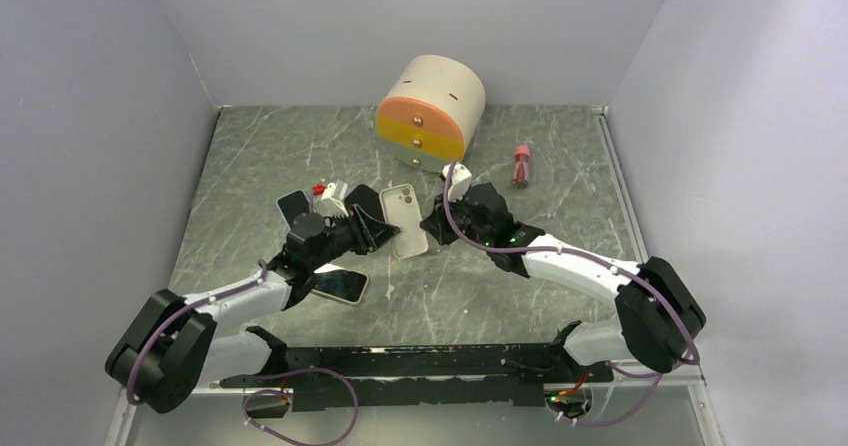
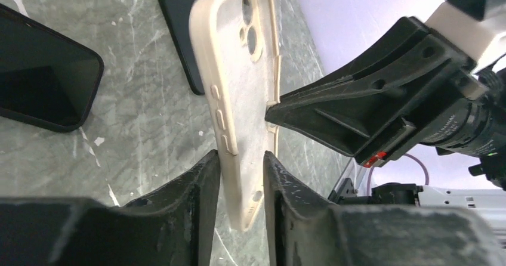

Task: Take the phone out of the phone case
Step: Place the phone case at the center of the board.

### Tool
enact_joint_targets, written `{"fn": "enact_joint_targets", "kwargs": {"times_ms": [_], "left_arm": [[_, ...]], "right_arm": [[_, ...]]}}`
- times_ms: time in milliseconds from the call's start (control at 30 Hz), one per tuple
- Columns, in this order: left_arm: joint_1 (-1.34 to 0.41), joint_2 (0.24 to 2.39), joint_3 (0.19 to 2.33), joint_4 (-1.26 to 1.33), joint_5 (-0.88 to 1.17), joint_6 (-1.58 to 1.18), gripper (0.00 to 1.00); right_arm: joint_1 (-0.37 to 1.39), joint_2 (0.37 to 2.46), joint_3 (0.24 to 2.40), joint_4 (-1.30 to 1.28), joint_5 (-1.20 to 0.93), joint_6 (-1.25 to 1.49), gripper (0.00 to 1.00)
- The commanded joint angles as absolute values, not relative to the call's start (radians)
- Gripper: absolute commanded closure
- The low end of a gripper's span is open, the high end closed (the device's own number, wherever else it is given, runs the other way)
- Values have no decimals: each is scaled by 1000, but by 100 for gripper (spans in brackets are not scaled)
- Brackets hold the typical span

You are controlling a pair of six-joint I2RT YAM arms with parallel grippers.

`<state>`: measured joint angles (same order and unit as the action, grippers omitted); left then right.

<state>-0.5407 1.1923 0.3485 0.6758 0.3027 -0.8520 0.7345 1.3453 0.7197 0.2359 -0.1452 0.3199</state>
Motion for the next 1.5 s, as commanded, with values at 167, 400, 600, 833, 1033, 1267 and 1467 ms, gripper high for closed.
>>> {"fn": "enact_joint_targets", "kwargs": {"times_ms": [167,400,600,833,1033,1267,1467], "left_arm": [[-543,1014,394,477,192,-724,43],[-543,866,403,254,38,-619,30],[-543,781,400,135,-89,-586,19],[-542,775,414,70,-142,-588,14],[-543,773,423,42,-170,-590,13],[-544,753,413,40,-174,-595,12],[-555,739,408,45,-173,-596,12]], "right_arm": [[655,1257,797,-136,-135,239,100],[409,1153,776,-381,-189,225,100],[227,1162,781,-481,-175,198,100],[65,1264,818,-509,-195,186,100],[5,1365,906,-578,-88,117,100],[-20,1512,959,-607,79,14,100],[-34,1579,973,-610,184,8,100]]}}
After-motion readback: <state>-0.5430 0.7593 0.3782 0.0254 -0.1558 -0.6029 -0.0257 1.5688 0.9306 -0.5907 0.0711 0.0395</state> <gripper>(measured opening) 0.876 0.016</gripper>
